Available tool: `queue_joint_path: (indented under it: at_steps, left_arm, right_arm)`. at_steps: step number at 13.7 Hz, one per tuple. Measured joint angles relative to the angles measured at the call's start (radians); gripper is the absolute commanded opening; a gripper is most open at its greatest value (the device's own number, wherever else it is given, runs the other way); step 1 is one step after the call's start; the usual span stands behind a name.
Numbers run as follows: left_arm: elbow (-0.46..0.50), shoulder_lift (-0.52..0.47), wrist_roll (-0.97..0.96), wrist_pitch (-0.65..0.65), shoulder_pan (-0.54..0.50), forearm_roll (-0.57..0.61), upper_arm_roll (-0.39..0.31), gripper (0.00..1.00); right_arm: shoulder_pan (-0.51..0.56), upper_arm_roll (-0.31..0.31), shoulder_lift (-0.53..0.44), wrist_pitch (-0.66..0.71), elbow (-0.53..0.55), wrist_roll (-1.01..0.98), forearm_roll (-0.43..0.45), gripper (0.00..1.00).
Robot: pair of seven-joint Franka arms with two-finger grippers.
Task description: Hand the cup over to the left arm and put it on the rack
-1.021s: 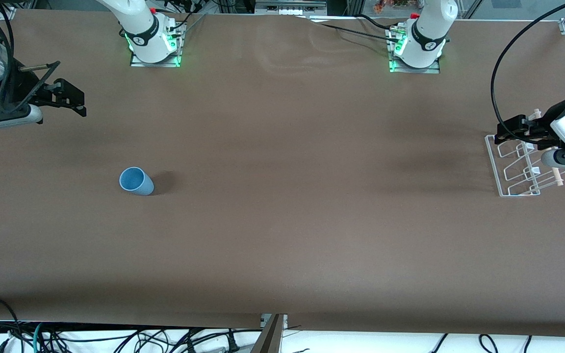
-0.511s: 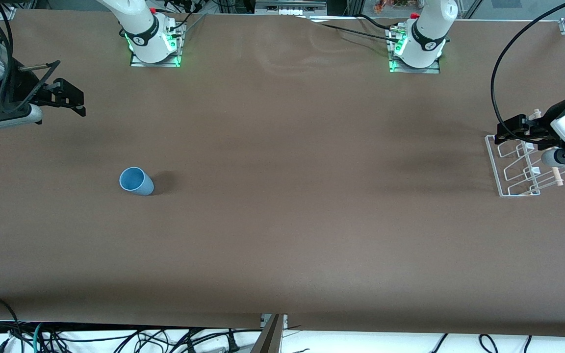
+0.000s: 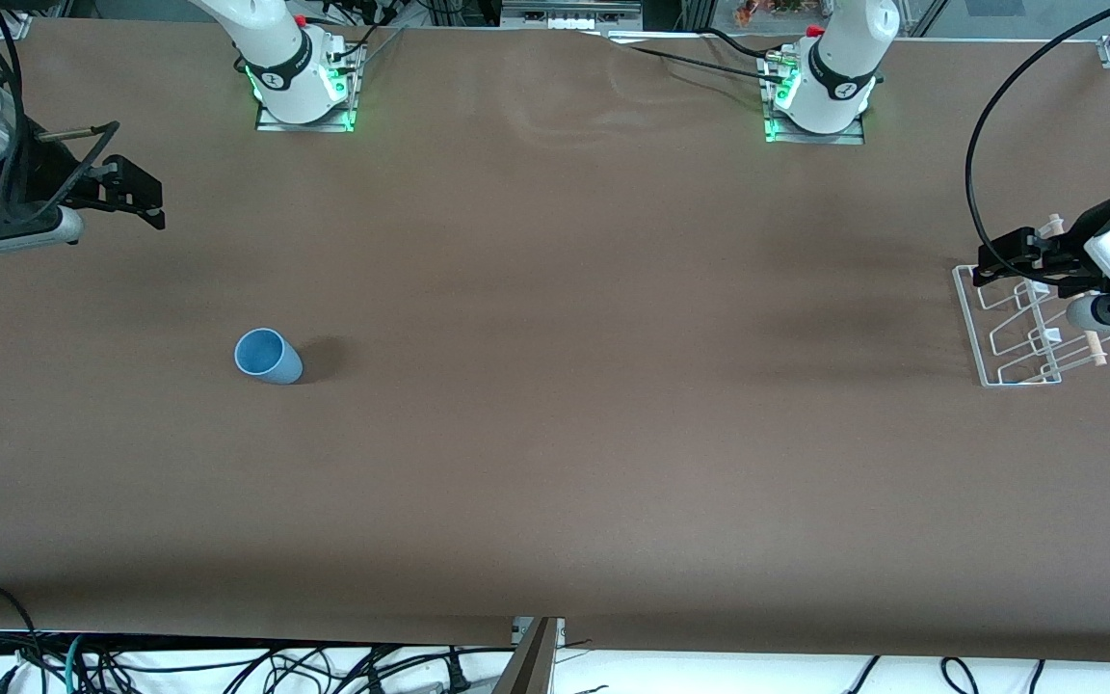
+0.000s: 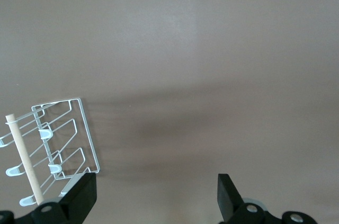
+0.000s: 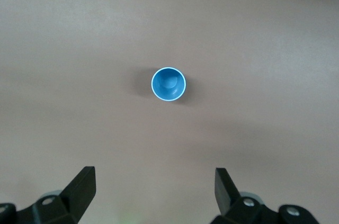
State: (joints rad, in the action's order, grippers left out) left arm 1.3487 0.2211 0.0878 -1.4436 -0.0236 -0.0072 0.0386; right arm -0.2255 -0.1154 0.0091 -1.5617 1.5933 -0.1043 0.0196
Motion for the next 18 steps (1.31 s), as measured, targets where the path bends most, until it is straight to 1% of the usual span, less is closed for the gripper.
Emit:
queue_joint_path:
  at_steps: [18]
  left_arm:
    - [-0.014, 0.009, -0.009, 0.0, 0.003, 0.0, 0.002, 1.0]
  right_arm:
    - [0.0, 0.0, 0.016, 0.013, 0.002, 0.0, 0.002, 0.99]
